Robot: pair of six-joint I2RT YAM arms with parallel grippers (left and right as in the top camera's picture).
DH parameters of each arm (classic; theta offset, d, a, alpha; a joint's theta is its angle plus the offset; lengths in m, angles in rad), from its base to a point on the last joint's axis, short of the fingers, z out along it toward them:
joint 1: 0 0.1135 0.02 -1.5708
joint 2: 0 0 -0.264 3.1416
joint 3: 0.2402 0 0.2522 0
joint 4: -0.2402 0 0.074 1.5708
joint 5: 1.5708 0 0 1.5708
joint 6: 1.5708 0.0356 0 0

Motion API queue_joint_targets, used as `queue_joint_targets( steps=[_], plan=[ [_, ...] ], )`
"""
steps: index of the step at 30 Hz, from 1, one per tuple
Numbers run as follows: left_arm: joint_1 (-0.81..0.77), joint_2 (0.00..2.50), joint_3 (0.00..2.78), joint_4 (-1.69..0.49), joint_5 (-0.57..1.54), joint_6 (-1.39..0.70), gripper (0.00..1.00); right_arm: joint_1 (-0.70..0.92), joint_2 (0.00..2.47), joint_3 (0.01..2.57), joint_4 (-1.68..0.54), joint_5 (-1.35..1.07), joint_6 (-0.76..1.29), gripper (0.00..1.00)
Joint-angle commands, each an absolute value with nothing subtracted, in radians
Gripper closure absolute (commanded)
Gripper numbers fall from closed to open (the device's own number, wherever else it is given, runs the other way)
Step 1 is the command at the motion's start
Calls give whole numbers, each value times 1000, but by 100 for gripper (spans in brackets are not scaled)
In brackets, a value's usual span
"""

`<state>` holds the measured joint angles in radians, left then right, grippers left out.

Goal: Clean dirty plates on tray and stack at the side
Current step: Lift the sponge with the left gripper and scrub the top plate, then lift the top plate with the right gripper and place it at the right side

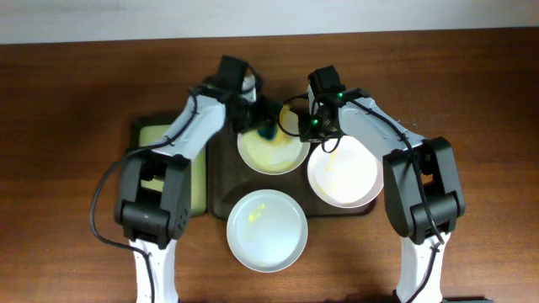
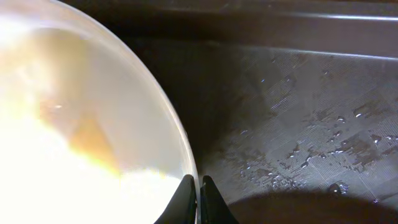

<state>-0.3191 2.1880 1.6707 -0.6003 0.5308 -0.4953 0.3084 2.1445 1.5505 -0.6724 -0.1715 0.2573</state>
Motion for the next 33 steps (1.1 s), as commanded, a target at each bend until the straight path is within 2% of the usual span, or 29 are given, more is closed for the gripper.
queue_joint_targets(
  steps=[1, 3, 4, 5, 6, 7, 8, 9, 10, 11, 19, 24, 30, 33],
  plan=[
    [-222, 2077, 1808, -712, 505, -477, 100, 314, 2150, 1547, -673, -172, 271, 96],
    [-152, 1975, 1815, -805, 453, -414, 100, 314, 2150, 1547, -673, -172, 271, 96],
    [-111, 1901, 1815, -889, 360, -374, 100, 314, 2150, 1547, -673, -172, 271, 93],
    [-83, 1834, 1815, -978, 231, -357, 100, 314, 2150, 1547, -673, -172, 271, 69],
    [-66, 1768, 1815, -1074, 91, -358, 100, 314, 2150, 1547, -673, -172, 271, 58],
    [-62, 1712, 1815, -1144, -13, -358, 100, 315, 2150, 1547, -674, -173, 271, 59],
    [-65, 1662, 1815, -1194, -128, -386, 100, 316, 2150, 1547, -677, -173, 271, 70],
    [-76, 1624, 1815, -1237, -270, -437, 100, 327, 2150, 1547, -681, -172, 271, 73],
    [-97, 1600, 1814, -1280, -403, -492, 100, 334, 2150, 1547, -679, -172, 271, 79],
    [-109, 1600, 1812, -1311, -443, -509, 100, 343, 2150, 1547, -663, -173, 271, 96],
    [-108, 1549, 1773, -1405, -588, -592, 100, 335, 2149, 1892, -838, -250, 305, 96],
    [-108, 1537, 1773, -1430, -611, -602, 100, 495, 2149, 1996, -867, -37, 305, 96],
    [-108, 1462, 1773, -1555, -787, -775, 100, 745, 2149, 1996, -755, 271, 300, 96],
    [-108, 1414, 1773, -1631, -835, -846, 100, 867, 2149, 1996, -638, 555, 163, 96]
  ],
)
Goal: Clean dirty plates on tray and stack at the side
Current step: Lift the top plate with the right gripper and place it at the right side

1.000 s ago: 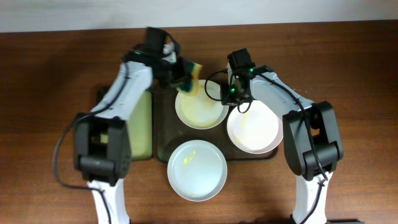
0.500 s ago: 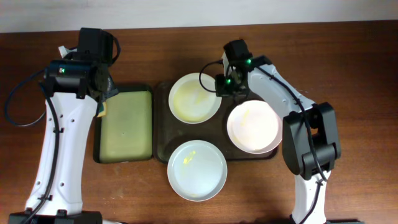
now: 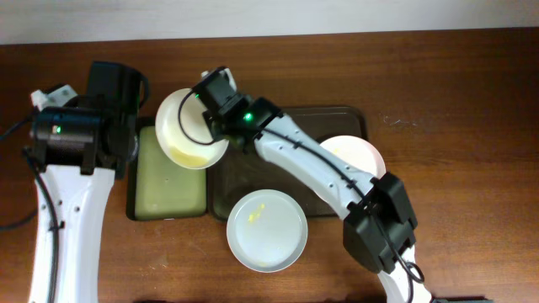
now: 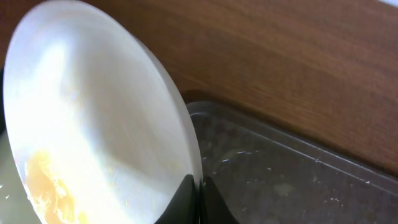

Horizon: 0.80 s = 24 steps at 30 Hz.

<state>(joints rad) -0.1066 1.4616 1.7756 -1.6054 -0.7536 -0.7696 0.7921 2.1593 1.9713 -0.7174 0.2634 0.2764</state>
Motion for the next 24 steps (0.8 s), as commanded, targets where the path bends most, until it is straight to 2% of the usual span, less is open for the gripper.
queue_joint_targets(
  steps=[1, 3, 6, 10, 12, 18, 20, 22, 24],
  plan=[
    [-108, 1402, 1773, -1633, -835, -846, 100, 898, 2149, 1996, -579, 651, 79, 96],
    [-108, 1375, 1773, -1632, -836, -849, 100, 958, 2149, 1996, -415, 818, -181, 96],
    [-108, 1365, 1773, -1625, -836, -849, 100, 1033, 2149, 1996, -231, 911, -485, 96],
    [-108, 1365, 1773, -1625, -835, -849, 100, 1092, 2149, 1996, -97, 999, -764, 96],
    [-108, 1365, 1773, -1625, -835, -849, 100, 1092, 2149, 1996, -70, 1015, -808, 96],
    [-108, 1365, 1773, -1625, -834, -849, 100, 1093, 2149, 1996, -71, 1033, -806, 96],
    [-108, 1365, 1773, -1625, -834, -849, 100, 1085, 2149, 1996, -207, 989, -617, 96],
    [-108, 1365, 1773, -1625, -834, -848, 100, 1042, 2149, 1996, -420, 810, -323, 96],
    [-108, 1365, 1773, -1625, -826, -848, 100, 976, 2149, 1996, -540, 620, -111, 96]
  ],
)
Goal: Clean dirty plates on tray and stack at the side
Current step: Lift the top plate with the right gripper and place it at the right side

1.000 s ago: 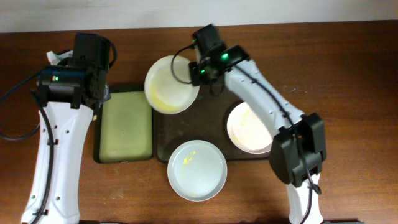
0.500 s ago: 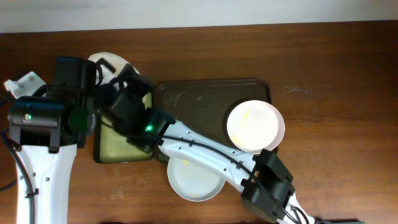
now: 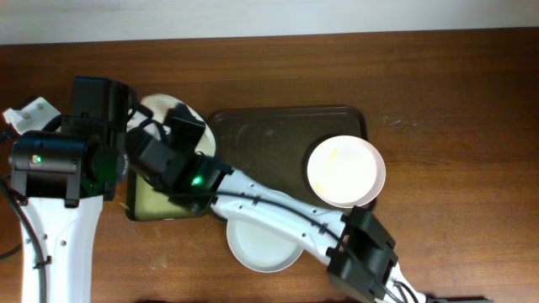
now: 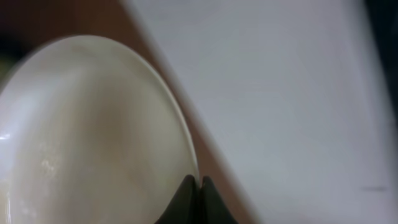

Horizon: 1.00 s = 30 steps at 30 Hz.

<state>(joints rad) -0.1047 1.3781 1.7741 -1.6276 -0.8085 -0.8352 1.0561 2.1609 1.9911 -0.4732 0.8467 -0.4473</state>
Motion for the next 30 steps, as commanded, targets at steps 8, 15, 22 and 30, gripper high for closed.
queue_joint_targets(
  steps=[8, 15, 22, 30],
  plan=[
    [-109, 1365, 1773, -1610, -802, -848, 100, 377, 2133, 1996, -690, -498, 276, 96],
    [-109, 1366, 1773, -1594, -729, -847, 100, -310, 2133, 1995, -1145, -456, 211, 96],
    [-109, 1367, 1769, -1587, -712, -847, 100, -514, 2133, 1829, -1312, -207, 139, 96],
    [-109, 1369, 1766, -1583, -702, -840, 100, -509, 2131, 1906, -1385, -240, 127, 32]
  ],
)
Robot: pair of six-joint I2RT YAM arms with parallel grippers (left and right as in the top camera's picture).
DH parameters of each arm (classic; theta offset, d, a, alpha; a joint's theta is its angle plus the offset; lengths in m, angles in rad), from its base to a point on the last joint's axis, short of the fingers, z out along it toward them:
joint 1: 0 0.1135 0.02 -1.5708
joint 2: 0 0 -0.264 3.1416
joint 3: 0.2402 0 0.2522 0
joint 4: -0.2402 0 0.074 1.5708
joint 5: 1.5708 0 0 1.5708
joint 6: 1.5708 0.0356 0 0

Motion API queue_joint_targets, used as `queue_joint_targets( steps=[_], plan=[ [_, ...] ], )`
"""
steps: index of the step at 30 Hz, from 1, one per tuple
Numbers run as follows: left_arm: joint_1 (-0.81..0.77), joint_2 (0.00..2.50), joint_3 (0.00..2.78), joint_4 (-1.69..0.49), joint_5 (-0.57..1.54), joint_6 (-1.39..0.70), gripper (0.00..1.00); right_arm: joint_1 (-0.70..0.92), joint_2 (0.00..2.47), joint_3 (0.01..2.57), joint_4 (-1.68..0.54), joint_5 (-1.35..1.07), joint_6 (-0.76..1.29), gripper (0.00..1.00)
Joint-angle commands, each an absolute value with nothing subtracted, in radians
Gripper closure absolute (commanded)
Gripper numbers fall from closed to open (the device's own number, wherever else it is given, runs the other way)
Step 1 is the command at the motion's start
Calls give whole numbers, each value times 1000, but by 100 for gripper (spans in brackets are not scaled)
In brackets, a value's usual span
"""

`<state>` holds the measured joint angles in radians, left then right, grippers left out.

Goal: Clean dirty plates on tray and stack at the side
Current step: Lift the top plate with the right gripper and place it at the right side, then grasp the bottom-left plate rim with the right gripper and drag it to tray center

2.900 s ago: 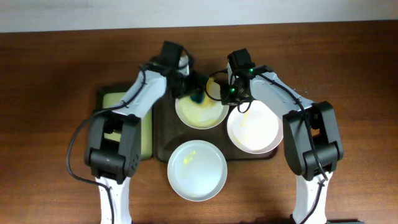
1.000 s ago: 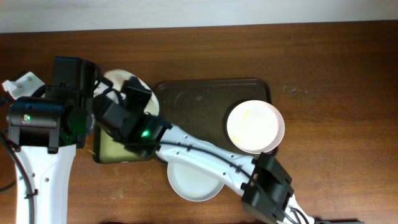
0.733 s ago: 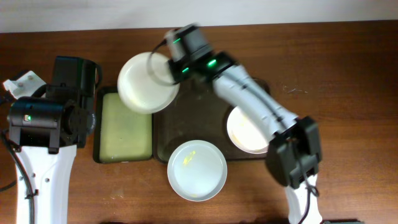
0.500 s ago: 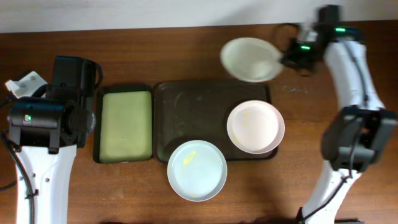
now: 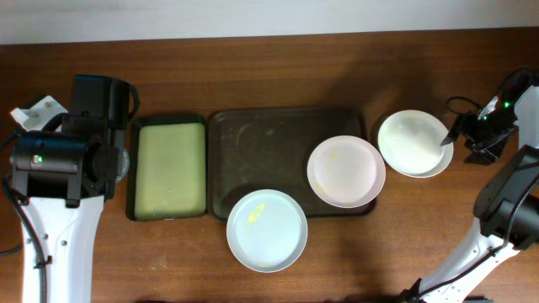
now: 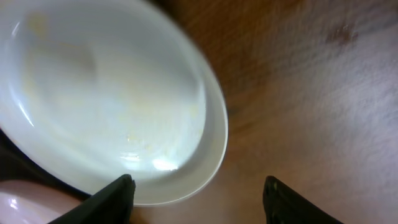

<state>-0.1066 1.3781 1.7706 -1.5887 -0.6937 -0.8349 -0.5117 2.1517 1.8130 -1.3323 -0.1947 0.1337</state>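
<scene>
A cleaned white plate [image 5: 411, 143] lies on the bare table just right of the dark tray [image 5: 278, 139]. My right gripper [image 5: 450, 139] is open at the plate's right rim and holds nothing. In the right wrist view the plate [image 6: 106, 99] fills the upper left, faintly smeared, with the gripper [image 6: 199, 199] spread wide beyond its edge. A pinkish plate [image 5: 345, 171] with a yellow smear overhangs the tray's right front. A pale plate [image 5: 267, 229] with yellow bits sits at the tray's front edge. My left arm [image 5: 59, 156] stands far left, its fingers hidden.
A green basin [image 5: 171, 167] of yellowish water sits left of the tray, beside the left arm. The pinkish plate's rim [image 6: 12, 208] shows in the corner of the right wrist view. Wooden table [image 5: 472, 236] lies to the right of the plates.
The right gripper was shut on the white plate's rim over at the left by the basin. Now the plate rests on the table right of the tray and the gripper is open.
First both arms were at a yellow-smeared plate on the tray, the right gripper shut on its rim. Then the right held it tilted over the basin with the left arm drawn back, then further left. Now it lies, much cleaner, right of the tray, let go.
</scene>
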Motion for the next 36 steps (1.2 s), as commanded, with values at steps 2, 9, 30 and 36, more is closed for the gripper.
queue_joint_targets(
  steps=[2, 9, 30, 36],
  plan=[
    [-109, 1369, 1766, -1583, -695, -840, 100, -476, 2116, 2069, -1547, -292, 100, 32],
    [-109, 1369, 1764, -1614, -694, -837, 100, -231, 2074, 2045, -1699, -486, -31, 64],
    [-109, 1369, 1764, -1594, -675, -837, 100, 807, 1417, 804, -821, -66, 1102, 62],
    [-109, 1369, 1764, -1595, -668, -837, 100, 807, 1536, 800, -709, -169, 1165, 95]
  ],
)
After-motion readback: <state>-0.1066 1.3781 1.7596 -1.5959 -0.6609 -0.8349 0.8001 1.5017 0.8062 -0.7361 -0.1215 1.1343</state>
